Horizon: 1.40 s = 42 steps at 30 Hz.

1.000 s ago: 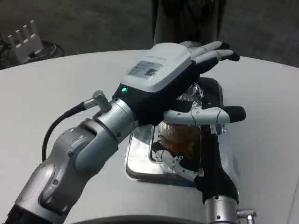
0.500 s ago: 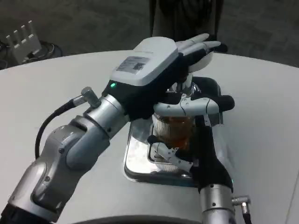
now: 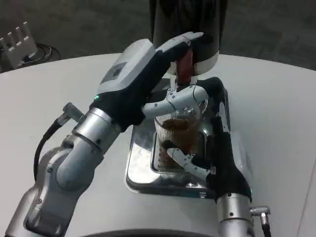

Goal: Grasp the cup under the faucet to collect the drink, then remove the cup.

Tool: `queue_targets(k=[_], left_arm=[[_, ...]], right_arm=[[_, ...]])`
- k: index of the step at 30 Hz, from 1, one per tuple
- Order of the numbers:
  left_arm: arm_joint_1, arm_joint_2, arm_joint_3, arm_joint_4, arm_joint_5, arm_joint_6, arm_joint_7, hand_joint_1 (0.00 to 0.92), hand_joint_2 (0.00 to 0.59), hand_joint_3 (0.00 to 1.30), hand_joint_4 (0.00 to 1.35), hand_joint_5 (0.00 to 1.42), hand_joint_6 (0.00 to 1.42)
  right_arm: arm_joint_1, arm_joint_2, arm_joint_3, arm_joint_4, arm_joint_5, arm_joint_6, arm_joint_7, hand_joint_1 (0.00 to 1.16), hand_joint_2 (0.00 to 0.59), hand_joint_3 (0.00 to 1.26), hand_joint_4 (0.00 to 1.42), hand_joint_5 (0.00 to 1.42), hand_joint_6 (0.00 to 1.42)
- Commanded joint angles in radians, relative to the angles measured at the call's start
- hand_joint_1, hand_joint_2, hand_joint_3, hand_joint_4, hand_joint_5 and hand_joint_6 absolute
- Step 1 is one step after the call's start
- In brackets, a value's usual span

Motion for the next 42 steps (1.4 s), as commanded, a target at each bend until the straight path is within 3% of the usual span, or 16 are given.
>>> queue_targets(k=[1,26,35,42], left_arm=[[0.041,-0.004,0.037,-0.009,-0.024,0.039,0.017,0.000,0.115,0.22,0.07,0.15,0.08],[0.082,0.023,0.062,-0.086,-0.046,0.053,-0.011,0.000,0.122,0.22,0.05,0.13,0.06],[0.102,0.028,0.074,-0.119,-0.050,0.063,-0.018,0.000,0.123,0.22,0.05,0.13,0.06],[0.119,0.037,0.093,-0.134,-0.056,0.064,-0.025,0.000,0.123,0.22,0.05,0.13,0.06]], right_arm=[[0.022,0.025,0.018,-0.013,-0.002,0.021,-0.002,0.79,0.185,0.00,0.04,0.11,0.14],[-0.028,0.048,0.023,-0.013,0.004,0.045,-0.005,0.78,0.184,0.00,0.05,0.11,0.15],[-0.049,0.069,0.037,0.037,0.010,0.037,-0.023,0.79,0.185,0.00,0.06,0.13,0.16],[-0.087,0.063,0.028,0.078,0.022,0.039,-0.038,0.79,0.185,0.01,0.07,0.15,0.18]])
